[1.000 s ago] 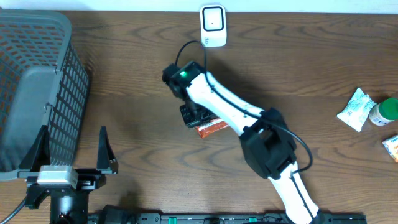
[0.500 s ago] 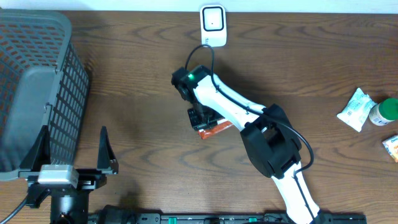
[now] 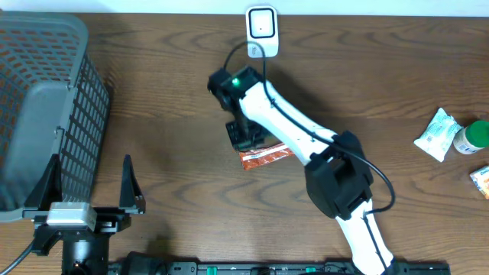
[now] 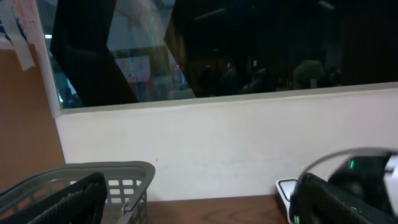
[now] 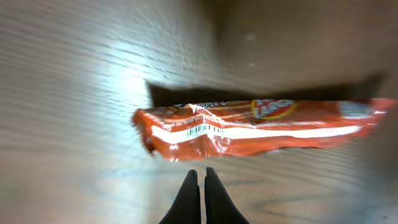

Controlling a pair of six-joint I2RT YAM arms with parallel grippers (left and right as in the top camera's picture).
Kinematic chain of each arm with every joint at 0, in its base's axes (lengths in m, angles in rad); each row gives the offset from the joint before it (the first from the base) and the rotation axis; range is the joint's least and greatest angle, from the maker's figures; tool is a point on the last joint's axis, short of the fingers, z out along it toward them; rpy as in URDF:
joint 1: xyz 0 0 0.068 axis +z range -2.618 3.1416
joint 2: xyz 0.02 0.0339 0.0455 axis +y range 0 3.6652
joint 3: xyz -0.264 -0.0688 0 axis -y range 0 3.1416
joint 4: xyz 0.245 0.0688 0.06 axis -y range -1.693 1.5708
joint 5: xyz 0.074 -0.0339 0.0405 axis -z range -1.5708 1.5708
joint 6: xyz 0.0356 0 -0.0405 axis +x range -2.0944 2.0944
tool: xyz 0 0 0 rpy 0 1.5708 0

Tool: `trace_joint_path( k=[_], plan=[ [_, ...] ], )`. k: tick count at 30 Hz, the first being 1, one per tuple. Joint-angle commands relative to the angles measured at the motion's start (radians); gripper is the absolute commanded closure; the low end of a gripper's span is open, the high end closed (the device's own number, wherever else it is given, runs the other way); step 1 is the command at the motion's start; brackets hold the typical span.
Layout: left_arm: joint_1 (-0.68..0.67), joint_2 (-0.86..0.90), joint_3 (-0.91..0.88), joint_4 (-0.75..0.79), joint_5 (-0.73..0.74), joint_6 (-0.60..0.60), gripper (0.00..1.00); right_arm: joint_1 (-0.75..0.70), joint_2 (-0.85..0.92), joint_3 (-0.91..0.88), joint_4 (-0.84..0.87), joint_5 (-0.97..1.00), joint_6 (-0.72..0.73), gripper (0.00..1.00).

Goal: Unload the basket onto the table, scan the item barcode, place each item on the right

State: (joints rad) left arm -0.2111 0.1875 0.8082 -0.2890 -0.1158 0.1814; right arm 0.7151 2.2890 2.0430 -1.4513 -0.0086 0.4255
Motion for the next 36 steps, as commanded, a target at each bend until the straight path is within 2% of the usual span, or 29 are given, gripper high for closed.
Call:
trace_joint_path(
  k=[1,7,11,17,20,24,29,32,36],
  plan=[
    [0.005,-0.007,-0.006,-0.002,-0.008,0.009,0.02,-0.018,-0.048,0.055,-0.02,-0.003,-0.022,0.98],
    [0.005,-0.007,-0.006,-0.01,-0.008,0.009,0.02,-0.004,-0.051,-0.009,0.011,-0.02,0.013,0.98],
    [0.005,-0.007,-0.006,-0.01,-0.008,0.009,0.02,0.026,-0.051,-0.147,0.126,-0.039,0.097,0.99],
    [0.004,-0.007,-0.006,-0.01,-0.008,0.009,0.02,0.079,-0.051,-0.299,0.274,-0.094,0.129,0.99],
    [0.004,-0.007,-0.006,-0.01,-0.008,0.009,0.02,0.081,-0.054,-0.269,0.263,-0.096,0.089,0.99],
    [0.004,-0.007,-0.006,-0.01,-0.008,0.009,0.02,0.055,-0.064,-0.117,0.153,-0.09,0.013,0.99],
    [0.005,-0.007,-0.006,-0.01,-0.008,0.009,0.02,0.005,-0.079,0.016,0.017,-0.005,0.014,0.99],
    [0.005,-0.007,-0.006,-0.01,-0.008,0.009,0.02,-0.016,-0.077,-0.002,0.015,-0.005,0.015,0.99],
    [0.004,-0.007,-0.006,-0.01,-0.008,0.009,0.02,-0.013,-0.077,-0.14,0.119,-0.019,0.015,0.99]
  ],
)
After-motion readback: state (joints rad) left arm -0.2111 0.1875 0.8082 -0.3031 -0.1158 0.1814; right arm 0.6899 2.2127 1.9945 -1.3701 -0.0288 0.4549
